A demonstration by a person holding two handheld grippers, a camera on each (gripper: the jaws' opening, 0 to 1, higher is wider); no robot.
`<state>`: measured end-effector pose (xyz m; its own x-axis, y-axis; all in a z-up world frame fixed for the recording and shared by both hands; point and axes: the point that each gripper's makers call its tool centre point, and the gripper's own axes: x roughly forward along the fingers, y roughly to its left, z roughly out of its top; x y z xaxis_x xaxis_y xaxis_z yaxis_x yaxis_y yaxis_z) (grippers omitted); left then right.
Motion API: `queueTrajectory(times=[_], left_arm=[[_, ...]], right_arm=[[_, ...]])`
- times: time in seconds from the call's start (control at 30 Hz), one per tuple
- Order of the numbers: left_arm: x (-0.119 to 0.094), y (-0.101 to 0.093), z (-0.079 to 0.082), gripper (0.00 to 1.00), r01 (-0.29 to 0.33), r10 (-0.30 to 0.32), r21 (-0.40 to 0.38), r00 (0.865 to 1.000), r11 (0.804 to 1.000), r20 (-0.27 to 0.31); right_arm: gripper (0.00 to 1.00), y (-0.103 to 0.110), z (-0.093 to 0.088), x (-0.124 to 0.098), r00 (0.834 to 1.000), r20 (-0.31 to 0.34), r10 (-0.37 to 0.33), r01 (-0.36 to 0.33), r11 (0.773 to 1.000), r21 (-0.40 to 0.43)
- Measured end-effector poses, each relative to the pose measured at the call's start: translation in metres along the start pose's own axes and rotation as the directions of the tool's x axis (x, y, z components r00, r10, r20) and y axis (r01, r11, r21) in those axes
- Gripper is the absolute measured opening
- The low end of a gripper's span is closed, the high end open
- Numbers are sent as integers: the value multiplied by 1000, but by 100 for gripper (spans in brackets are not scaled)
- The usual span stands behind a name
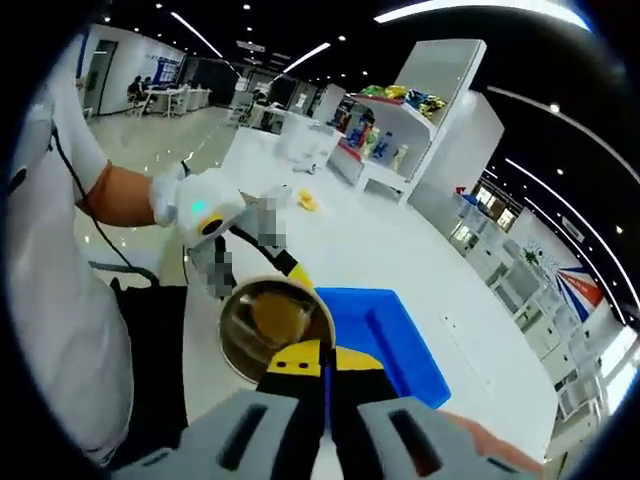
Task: Open the lid of the chip container on the table, take out the chips, place them into the box in front of the container, and close the lid
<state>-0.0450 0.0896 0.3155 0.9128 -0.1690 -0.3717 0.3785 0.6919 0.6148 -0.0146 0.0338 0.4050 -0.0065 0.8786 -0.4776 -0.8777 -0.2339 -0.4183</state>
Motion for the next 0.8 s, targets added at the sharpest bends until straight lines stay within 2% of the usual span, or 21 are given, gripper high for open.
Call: queueTrajectory(times=[0.17,0.4,0.63,0.73,0.8], left_arm=[[-1,-2,-10,49,-4,6,31,999,1000,-51],[1,-8,-21,49,5,-2,39,996,999,-86],[-2,-8,-20,49,33,-30,39,996,999,-81],[-2,-7,-19,49,44,-37,83,996,996,-84],[-4,-6,-17,49,47,-40,80,996,996,-77]], right_arm=[[0,2,-9,8,1000,27,-9,9,1000,-18],[0,9,-14,15,999,44,-6,8,999,-54],[0,6,-14,15,998,59,-13,18,996,-82],[0,6,-12,14,997,79,-20,29,994,-109],[0,5,-9,12,994,109,-20,34,990,-135]])
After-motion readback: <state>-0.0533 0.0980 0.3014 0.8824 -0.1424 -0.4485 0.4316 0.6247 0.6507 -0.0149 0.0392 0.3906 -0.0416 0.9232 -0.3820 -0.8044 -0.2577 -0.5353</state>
